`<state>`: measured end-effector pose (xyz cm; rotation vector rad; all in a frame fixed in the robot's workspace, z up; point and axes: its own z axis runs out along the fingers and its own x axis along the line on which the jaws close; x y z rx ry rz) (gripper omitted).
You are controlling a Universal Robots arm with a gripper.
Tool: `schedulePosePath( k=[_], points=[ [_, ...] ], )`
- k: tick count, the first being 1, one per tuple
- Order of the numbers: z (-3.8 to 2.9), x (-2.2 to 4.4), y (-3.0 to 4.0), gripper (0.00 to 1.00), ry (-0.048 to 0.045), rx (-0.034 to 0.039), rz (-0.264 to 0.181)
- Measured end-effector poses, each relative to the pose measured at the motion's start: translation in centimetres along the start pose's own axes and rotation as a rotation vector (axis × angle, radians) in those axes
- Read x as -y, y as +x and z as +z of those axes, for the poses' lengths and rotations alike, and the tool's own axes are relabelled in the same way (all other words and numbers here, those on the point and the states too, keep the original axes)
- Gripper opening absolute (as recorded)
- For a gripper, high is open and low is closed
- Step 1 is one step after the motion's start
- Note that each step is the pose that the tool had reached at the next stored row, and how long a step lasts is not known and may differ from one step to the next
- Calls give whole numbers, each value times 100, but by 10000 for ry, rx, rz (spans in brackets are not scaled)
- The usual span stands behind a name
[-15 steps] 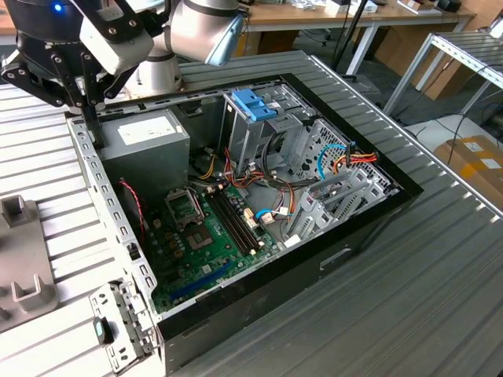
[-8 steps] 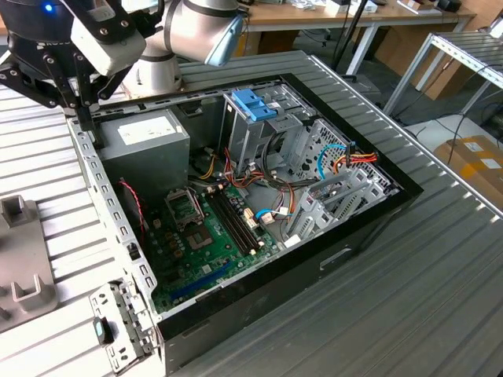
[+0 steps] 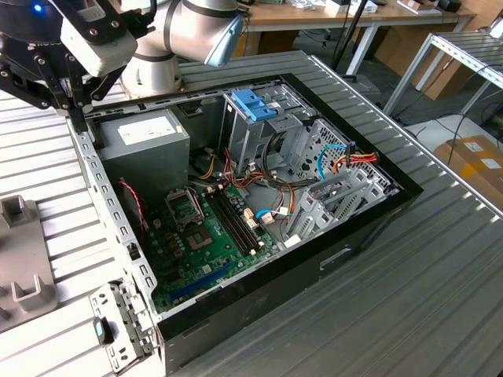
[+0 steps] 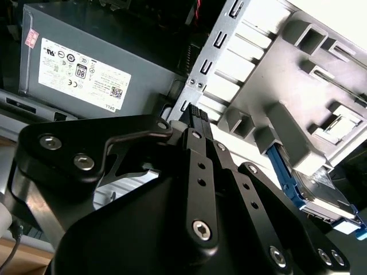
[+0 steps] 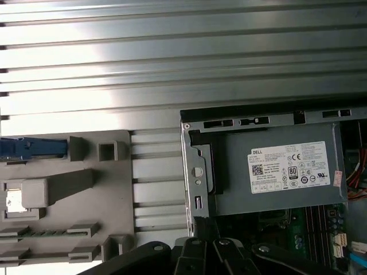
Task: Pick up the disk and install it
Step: 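Reach for the disk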
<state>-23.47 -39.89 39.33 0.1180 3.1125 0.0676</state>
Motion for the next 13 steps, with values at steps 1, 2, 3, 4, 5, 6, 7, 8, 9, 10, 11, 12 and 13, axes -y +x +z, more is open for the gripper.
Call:
schedulePosePath(
  k=[1, 2, 3, 4, 5, 6, 7, 8, 9, 10, 11, 12, 13],
  points=[
    [0, 1, 10, 10, 0, 0, 0],
    [0, 1, 18, 10, -1, 1, 0],
    [-1, 2, 25, 10, 0, 0, 0],
    [-1, 3, 33, 10, 0, 0, -1],
    [-1, 3, 45, 10, 0, 0, 0],
    [-1, 5, 62, 10, 0, 0, 1],
    [-2, 6, 80, 10, 0, 0, 1],
    [-3, 7, 93, 10, 0, 0, 0],
    [-3, 8, 100, 10, 0, 0, 0],
    [-3, 8, 109, 10, 0, 0, 0],
    [-3, 9, 117, 10, -1, 0, 0],
    [-3, 9, 125, 10, 0, 0, 1],
    [-4, 10, 136, 10, 0, 1, 0]
  ],
)
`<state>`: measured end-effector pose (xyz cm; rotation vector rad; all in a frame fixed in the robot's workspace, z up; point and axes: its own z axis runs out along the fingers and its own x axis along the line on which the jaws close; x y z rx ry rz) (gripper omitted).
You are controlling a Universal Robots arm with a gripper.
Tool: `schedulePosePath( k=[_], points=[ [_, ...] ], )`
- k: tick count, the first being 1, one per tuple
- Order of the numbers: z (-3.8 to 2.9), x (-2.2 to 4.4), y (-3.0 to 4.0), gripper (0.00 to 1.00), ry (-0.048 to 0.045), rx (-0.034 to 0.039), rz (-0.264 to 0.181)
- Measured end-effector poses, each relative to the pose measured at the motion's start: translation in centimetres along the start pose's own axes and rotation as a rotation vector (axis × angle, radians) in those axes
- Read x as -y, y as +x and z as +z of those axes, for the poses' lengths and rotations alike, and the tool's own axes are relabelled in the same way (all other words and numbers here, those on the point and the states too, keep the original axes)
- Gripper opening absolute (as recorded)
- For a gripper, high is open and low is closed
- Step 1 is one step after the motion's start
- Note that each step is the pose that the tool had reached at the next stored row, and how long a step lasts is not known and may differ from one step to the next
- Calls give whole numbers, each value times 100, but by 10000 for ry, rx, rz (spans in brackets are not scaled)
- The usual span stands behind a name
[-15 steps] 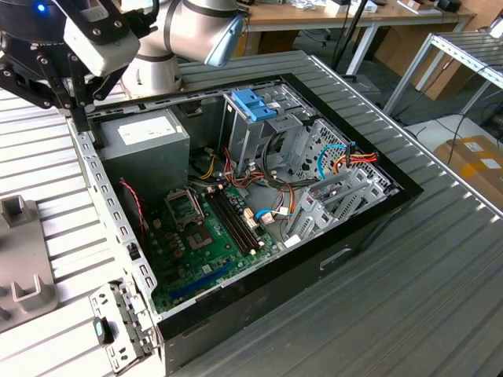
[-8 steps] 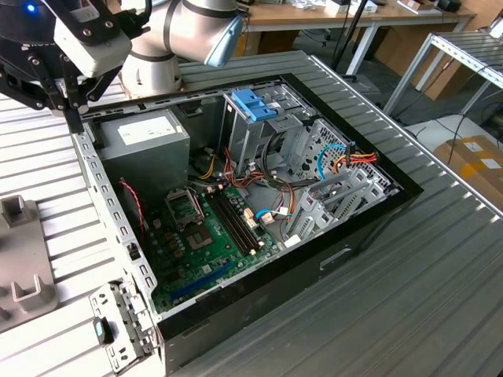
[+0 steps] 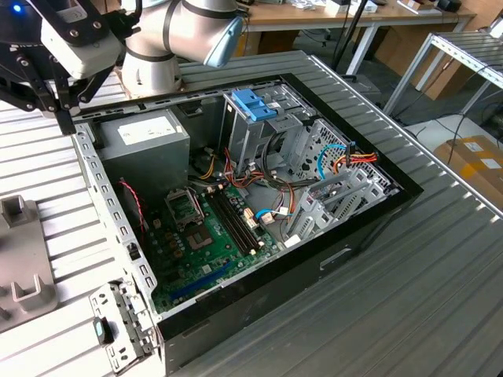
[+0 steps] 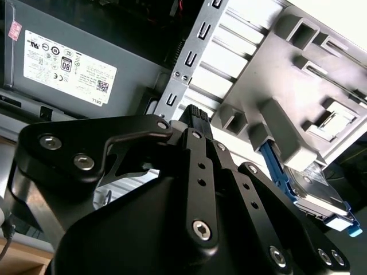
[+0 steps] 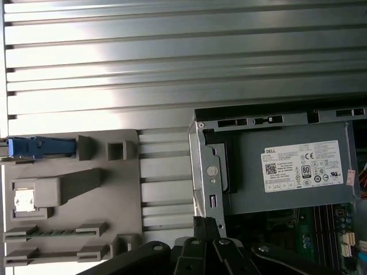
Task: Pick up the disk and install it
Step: 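Reach for the disk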
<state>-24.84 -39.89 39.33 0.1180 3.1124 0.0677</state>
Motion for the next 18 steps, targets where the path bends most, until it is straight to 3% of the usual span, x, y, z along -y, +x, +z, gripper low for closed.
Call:
schedulePosePath(
  k=[18],
  points=[
    [-5, 13, 172, 10, 1, -1, 1]
  ],
)
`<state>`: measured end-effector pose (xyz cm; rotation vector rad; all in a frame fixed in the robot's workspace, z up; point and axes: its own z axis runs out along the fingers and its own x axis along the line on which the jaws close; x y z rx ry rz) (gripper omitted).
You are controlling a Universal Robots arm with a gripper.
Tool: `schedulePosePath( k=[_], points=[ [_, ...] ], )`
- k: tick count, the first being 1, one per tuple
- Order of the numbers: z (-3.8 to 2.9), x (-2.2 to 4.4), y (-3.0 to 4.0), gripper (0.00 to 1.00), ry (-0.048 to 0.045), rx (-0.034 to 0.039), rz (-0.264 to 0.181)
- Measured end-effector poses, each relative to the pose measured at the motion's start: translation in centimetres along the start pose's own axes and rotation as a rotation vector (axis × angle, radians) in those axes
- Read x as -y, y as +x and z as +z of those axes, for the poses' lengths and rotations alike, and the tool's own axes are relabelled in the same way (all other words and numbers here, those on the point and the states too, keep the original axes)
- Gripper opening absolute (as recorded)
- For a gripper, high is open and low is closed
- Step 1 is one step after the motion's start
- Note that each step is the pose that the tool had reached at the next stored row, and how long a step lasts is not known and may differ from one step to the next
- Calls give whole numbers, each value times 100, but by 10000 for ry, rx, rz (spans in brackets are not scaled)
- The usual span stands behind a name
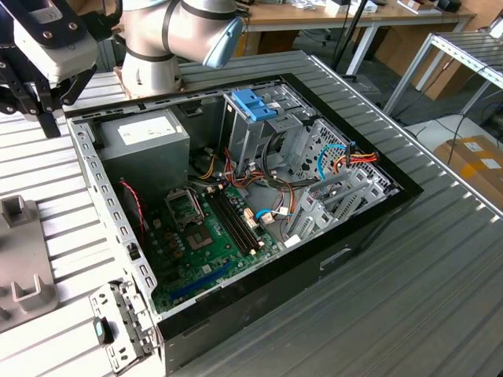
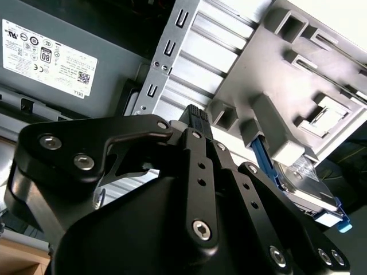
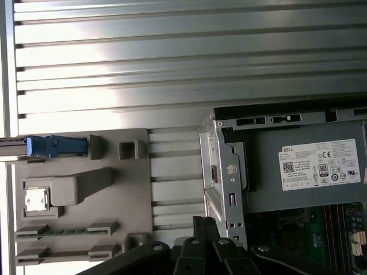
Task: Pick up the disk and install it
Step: 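Reach for the disk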
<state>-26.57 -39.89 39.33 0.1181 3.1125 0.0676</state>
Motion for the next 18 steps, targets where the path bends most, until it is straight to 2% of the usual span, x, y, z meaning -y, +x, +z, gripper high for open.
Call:
schedulePosePath(
  k=[10, 18],
  points=[
    [-2, 6, 78, 10, -1, 1, -1],
    [-5, 13, 169, 10, 0, 0, -1]
  ],
)
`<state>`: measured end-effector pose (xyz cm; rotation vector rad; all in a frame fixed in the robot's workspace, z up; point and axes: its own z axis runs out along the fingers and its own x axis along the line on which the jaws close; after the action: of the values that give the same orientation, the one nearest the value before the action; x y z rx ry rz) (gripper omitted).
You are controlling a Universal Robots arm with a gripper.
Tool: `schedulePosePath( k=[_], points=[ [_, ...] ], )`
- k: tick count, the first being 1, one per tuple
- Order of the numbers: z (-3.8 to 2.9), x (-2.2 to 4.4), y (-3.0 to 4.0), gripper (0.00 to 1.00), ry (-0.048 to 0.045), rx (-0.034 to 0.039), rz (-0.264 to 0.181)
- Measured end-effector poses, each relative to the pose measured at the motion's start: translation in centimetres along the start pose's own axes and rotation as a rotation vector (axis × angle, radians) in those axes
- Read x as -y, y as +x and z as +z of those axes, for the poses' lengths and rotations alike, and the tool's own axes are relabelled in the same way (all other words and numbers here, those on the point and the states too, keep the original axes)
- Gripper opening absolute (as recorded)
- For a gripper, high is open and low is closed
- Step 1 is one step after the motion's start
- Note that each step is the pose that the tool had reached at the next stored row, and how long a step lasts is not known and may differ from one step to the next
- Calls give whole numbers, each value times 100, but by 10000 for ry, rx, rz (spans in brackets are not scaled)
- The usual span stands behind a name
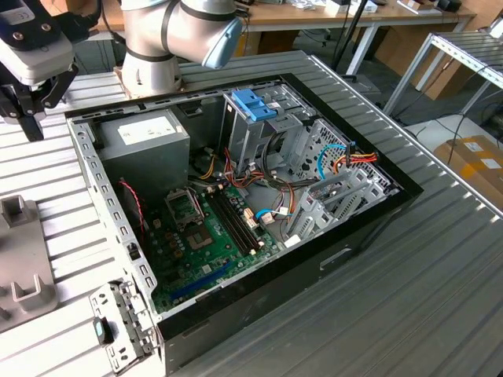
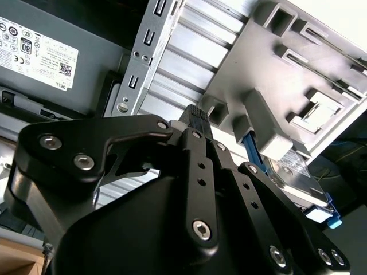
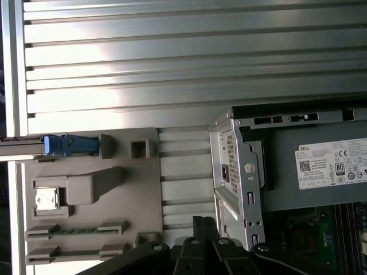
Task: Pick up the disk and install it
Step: 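Reach for the disk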
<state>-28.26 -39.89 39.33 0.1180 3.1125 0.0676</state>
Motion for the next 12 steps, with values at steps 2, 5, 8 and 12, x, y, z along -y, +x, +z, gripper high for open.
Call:
schedulePosePath(
  k=[2, 5, 8, 12],
  points=[
    [0, 2, 23, 10, 0, 1, -1],
    [-1, 4, 57, 10, 0, 0, 1],
    [-2, 6, 81, 10, 0, 1, 0],
    [-3, 9, 120, 10, 0, 1, 0]
  ],
)
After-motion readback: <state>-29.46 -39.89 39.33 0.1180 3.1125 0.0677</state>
